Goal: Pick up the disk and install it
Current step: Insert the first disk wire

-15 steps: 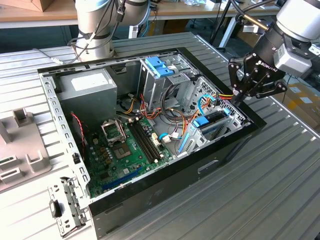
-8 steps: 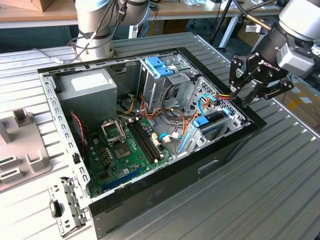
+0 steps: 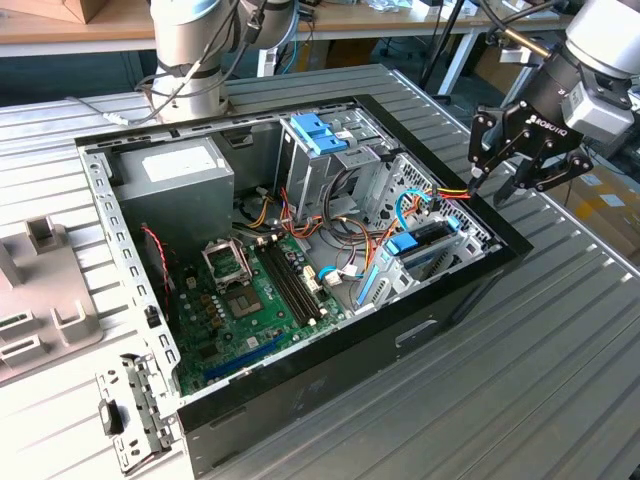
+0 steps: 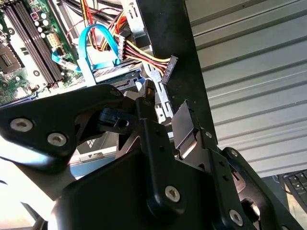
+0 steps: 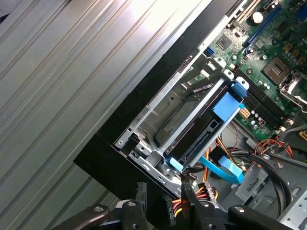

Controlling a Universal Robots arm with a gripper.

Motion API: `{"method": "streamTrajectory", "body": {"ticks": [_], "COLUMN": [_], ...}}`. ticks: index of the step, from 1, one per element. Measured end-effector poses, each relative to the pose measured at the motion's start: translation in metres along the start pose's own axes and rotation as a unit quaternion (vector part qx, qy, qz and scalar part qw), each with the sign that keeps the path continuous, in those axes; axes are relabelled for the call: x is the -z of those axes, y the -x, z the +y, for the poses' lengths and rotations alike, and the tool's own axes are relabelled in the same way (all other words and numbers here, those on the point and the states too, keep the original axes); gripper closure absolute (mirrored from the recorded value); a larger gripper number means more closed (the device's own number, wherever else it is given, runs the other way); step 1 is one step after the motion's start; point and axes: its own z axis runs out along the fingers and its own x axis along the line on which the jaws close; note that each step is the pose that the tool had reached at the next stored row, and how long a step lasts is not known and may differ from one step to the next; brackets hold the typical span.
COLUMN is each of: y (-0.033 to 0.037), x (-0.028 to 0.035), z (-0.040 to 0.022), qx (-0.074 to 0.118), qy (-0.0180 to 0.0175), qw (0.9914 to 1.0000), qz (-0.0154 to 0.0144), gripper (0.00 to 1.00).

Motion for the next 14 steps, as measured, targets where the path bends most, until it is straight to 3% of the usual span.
{"method": "streamTrajectory", "body": {"ticks": [8, 14], "y": [-0.0036, 0.0], "x": [-0.0024, -0.0056], "z": [-0.0057, -0.0103], "qx": [0.0, 0.003], "qy": [0.0006, 0.0011], "qw": [1.0, 0.99999], "qz": [0.0007, 0.001], "gripper": [0.58, 0.58]}}
